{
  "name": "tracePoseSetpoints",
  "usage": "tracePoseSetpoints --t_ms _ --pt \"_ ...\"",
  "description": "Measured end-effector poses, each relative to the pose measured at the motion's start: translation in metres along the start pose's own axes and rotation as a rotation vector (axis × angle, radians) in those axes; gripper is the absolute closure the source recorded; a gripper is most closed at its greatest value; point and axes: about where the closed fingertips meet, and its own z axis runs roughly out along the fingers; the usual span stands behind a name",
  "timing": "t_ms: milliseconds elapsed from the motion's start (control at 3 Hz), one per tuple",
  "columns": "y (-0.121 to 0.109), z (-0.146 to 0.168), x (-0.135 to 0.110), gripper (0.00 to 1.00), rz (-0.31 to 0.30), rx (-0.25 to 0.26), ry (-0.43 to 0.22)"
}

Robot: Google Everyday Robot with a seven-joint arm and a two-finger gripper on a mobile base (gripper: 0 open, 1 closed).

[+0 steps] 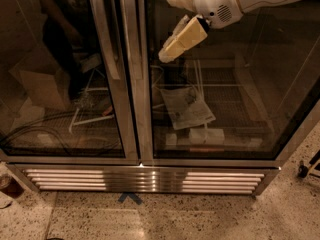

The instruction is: Place 7up can into top drawer

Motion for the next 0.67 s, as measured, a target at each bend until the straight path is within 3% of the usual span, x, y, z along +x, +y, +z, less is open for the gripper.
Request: tracePoseSetpoints --t_ms 333,667 --pt "-0.0006 0.0097 -0.0047 0.05 -0.005 -0.012 -0.012" --pt "-0.0006 0.0098 -0.0047 0.07 -0.005 -0.012 -0.012"
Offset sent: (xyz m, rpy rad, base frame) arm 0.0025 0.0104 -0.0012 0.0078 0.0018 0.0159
